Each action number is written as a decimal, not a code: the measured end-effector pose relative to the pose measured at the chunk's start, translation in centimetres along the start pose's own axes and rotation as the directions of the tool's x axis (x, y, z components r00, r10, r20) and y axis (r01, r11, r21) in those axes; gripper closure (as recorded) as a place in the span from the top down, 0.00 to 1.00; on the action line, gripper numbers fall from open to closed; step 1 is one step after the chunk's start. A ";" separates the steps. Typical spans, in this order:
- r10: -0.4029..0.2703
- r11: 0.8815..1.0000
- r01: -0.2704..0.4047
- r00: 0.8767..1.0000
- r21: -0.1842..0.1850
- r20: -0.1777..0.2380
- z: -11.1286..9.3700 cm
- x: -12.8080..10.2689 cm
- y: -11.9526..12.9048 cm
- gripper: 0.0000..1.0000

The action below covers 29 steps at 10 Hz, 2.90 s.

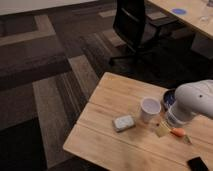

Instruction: Place the pepper in the ceramic bowl

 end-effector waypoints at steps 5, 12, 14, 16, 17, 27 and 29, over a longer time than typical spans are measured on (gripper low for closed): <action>-0.021 1.000 0.021 1.000 0.003 0.019 -0.5 0.1 -1.3 0.65; -0.387 0.919 0.394 0.901 -0.005 -0.198 -0.4 5.9 -5.8 0.65; -0.433 0.895 0.447 0.865 -0.005 -0.251 -0.5 6.6 -6.1 0.65; -0.434 0.894 0.448 0.865 -0.005 -0.251 -0.5 6.5 -6.1 0.65; -0.434 0.895 0.447 0.865 -0.004 -0.251 -0.5 6.5 -6.1 0.65; -0.606 0.792 0.609 0.775 -0.045 -0.178 3.0 6.0 -5.4 0.65; -0.644 0.762 0.645 0.750 -0.050 -0.148 4.0 4.5 -5.1 0.65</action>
